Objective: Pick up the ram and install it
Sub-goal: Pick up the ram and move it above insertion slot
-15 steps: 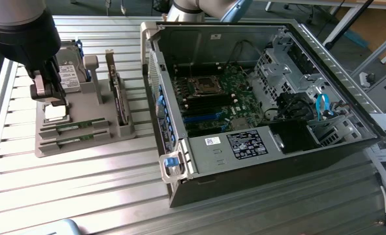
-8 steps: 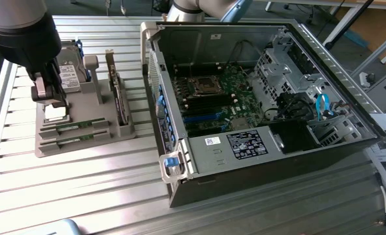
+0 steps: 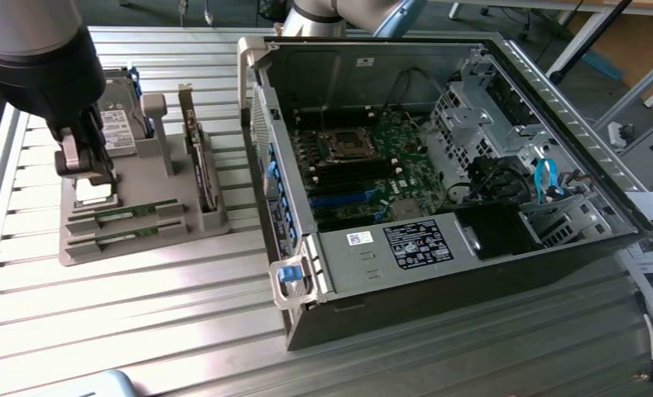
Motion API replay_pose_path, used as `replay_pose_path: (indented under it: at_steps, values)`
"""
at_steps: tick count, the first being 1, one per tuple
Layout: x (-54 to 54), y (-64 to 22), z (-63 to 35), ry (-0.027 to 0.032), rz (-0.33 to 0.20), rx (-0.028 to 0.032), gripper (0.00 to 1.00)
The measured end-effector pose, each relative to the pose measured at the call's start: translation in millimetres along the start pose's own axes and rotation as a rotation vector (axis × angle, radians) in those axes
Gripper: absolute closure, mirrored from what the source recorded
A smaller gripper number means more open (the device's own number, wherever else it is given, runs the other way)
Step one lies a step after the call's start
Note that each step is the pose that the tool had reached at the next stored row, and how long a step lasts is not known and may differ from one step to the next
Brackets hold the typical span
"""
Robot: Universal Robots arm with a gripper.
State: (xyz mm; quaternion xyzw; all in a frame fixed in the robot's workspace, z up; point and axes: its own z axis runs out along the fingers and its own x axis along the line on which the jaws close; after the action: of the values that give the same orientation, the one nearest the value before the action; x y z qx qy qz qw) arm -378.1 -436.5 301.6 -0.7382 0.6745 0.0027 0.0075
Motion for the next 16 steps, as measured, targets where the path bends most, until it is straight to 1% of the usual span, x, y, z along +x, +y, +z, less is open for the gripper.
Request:
replay_pose_path:
  at_steps: [12,16]
  values:
    - [1.6,0.2,6.0,0.0,0.0,0.0,0.75]
    - [2.7,0.3,9.7,0.0,0.0,0.0,0.75]
